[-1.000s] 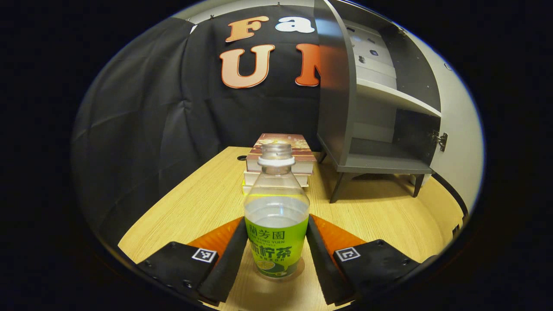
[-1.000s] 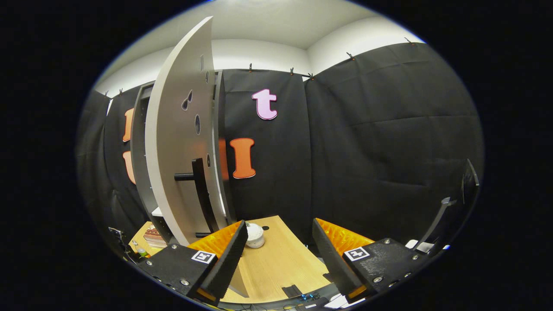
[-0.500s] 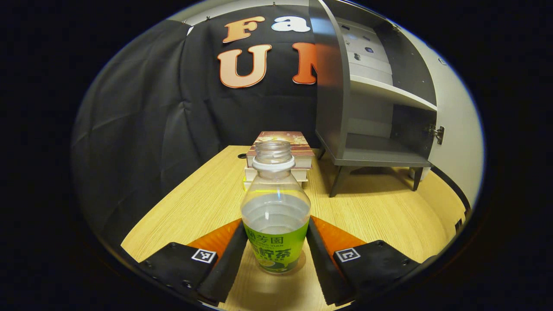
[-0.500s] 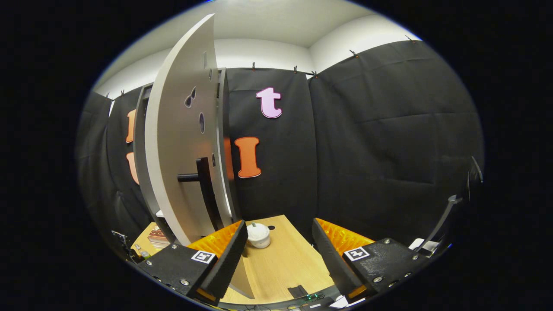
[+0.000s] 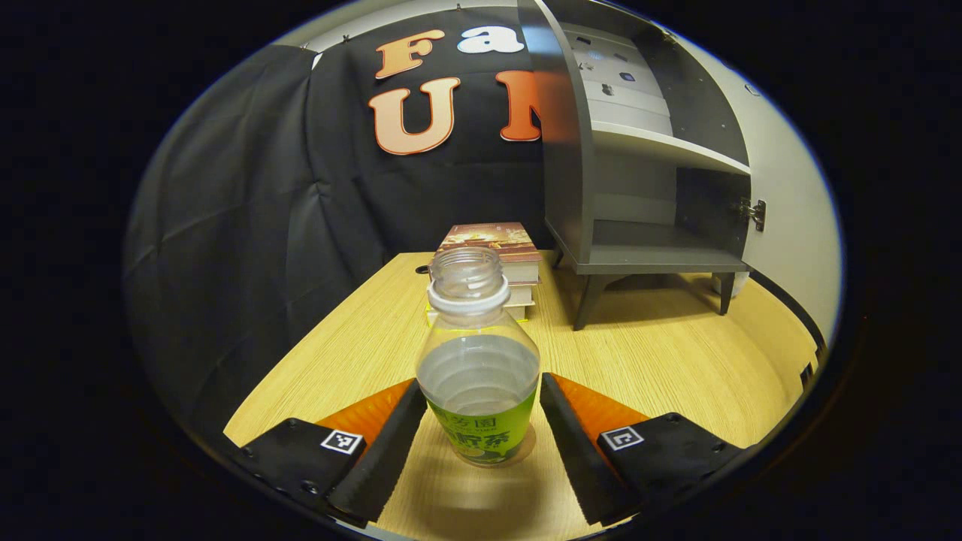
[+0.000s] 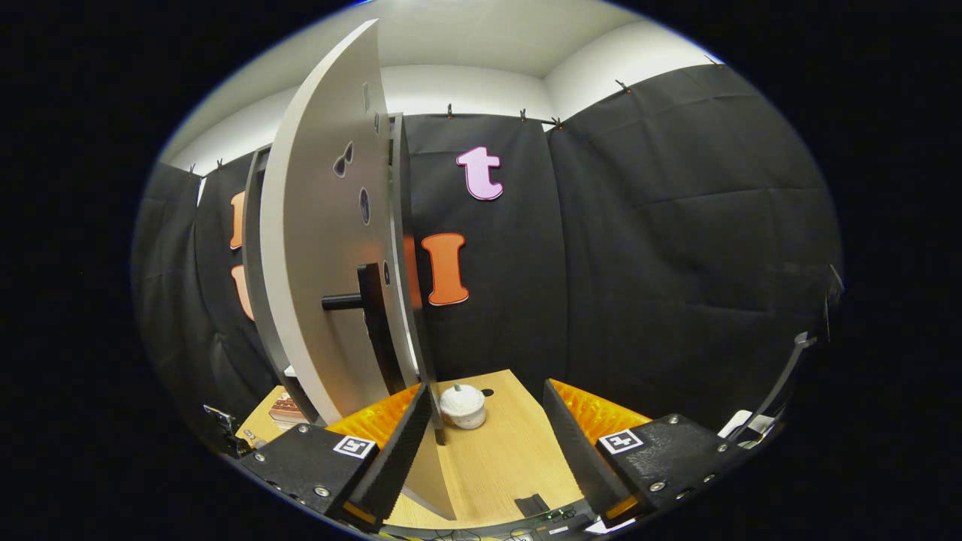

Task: Open the cabinet door with the right hand, grasp the bottle in the cabinet with the left hand and place it on the coaster, then close the cabinet door with the right hand.

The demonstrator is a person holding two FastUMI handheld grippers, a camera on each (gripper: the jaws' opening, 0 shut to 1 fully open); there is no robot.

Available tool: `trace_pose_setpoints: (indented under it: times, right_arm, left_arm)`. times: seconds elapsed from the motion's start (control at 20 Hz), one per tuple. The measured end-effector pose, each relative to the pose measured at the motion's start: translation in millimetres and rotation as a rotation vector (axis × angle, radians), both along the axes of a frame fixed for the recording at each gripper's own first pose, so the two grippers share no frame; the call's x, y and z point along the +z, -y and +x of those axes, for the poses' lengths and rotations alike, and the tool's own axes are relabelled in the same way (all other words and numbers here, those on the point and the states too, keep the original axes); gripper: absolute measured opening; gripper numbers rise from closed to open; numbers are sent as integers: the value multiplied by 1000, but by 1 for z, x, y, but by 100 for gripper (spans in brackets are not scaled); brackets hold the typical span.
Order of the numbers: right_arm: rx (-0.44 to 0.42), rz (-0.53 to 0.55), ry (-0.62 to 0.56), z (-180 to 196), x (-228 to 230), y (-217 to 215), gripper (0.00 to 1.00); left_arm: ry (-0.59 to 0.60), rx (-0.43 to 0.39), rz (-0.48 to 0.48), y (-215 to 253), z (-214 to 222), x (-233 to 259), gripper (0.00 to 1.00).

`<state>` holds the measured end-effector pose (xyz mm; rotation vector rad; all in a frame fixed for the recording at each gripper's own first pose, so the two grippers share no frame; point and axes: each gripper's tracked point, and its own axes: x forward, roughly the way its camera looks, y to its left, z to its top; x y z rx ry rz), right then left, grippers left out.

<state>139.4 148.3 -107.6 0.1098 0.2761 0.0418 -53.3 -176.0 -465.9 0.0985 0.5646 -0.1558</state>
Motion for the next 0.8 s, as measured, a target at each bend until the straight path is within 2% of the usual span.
trace_pose_setpoints:
  times: [0.05, 0.1, 0.2, 0.25, 0.3, 0.4, 0.55, 0.6, 0.65, 0.8]
  right_arm:
    - [0, 1, 1, 0, -1, 0, 99]
    - [4, 1, 0, 0, -1, -1, 93]
    - [14, -12, 5, 0, 0, -4, 92]
    - [23, -26, 8, 1, 1, -7, 99]
    - [33, -42, 14, 1, 1, -9, 90]
    - [54, -65, 25, 3, 4, -15, 87]
    - [94, -42, 27, 0, 1, -27, 83]
    - [106, -27, 27, -1, 1, -31, 92]
    - [119, -16, 29, -4, 1, -35, 82]
    - [161, -5, 35, -8, 3, -51, 81]
  left_arm:
    - [7, -2, 0, -1, -2, 4, 99]
    - [12, -4, -1, -1, -7, 8, 99]
    - [19, -6, -7, -3, -13, 18, 99]
    - [25, -4, -13, -4, -17, 25, 99]
    - [34, 0, -21, -5, -22, 33, 99]
    - [49, -3, -39, -8, -31, 50, 99]
    - [89, -3, -40, -18, -40, 84, 99]
    - [103, 1, -44, -23, -43, 95, 99]
    - [118, 8, -49, -27, -44, 109, 99]
    - [172, 42, -68, -44, -41, 150, 99]
